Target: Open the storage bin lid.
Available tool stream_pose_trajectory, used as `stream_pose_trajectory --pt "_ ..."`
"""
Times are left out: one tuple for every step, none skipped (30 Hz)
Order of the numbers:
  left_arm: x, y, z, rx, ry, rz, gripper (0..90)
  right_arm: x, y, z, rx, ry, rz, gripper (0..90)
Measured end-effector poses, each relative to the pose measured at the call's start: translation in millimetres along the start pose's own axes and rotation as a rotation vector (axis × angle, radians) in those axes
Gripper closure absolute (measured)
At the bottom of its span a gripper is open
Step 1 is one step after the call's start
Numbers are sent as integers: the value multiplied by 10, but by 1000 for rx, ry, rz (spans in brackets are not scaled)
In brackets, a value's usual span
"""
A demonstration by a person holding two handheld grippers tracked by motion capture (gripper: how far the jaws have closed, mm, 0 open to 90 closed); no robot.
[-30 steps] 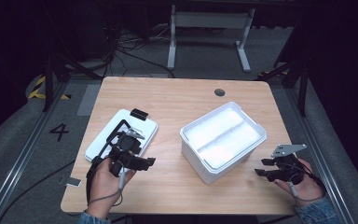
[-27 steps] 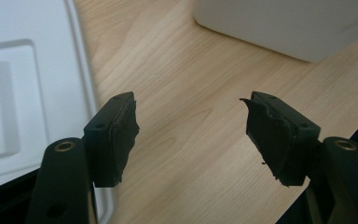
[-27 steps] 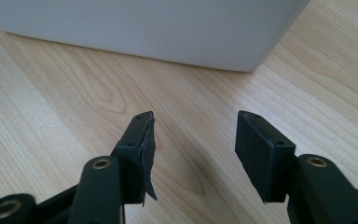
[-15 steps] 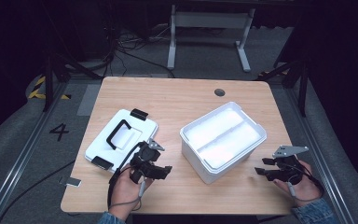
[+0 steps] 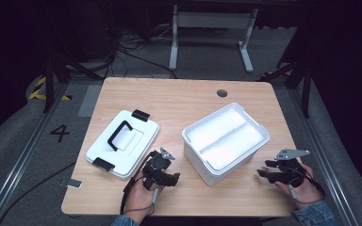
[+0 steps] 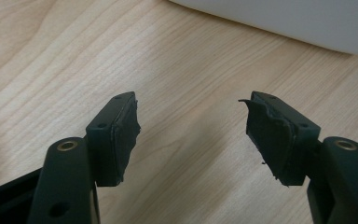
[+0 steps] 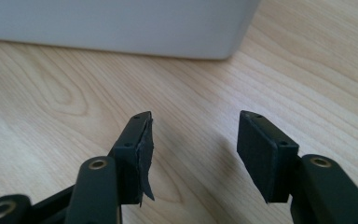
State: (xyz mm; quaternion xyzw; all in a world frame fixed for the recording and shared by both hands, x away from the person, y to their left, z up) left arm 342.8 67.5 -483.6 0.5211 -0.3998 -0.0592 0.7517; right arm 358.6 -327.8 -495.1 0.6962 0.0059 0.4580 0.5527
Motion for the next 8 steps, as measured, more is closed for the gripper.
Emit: stream_pose_trajectory --pt "-6 -16 5 2 -7 -3 346 -5 -6 -4 -6 -1 -6 465" --pt "-12 -31 19 10 -8 -9 345 -5 -11 -8 -5 1 -6 465" --pt "-13 -43 33 21 -15 -9 343 -5 -15 -12 -6 6 -4 465" --pt "-15 -52 45 27 -20 -10 341 -4 -15 -21 -9 7 -2 464" --pt "-15 -59 51 21 -21 -6 339 -2 -18 -24 -9 12 1 463" --pt "-15 -77 56 19 -27 -2 338 -2 -19 -25 -9 12 0 461" --pt "-17 -83 60 18 -26 -9 338 -5 -25 -30 -8 9 -4 460" --pt "-18 -105 65 13 -33 -13 335 -6 -29 -29 -9 12 -5 458"
Point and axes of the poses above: each handheld gripper's, and its own axes: y roughly backward along the jaws, x roughly out of its top, z roughly to its right, the point moved 4 cm from there along -y, roughly forward along the jaws, and after that the axes turned 2 degrees about -x, right-handed, at the moved point
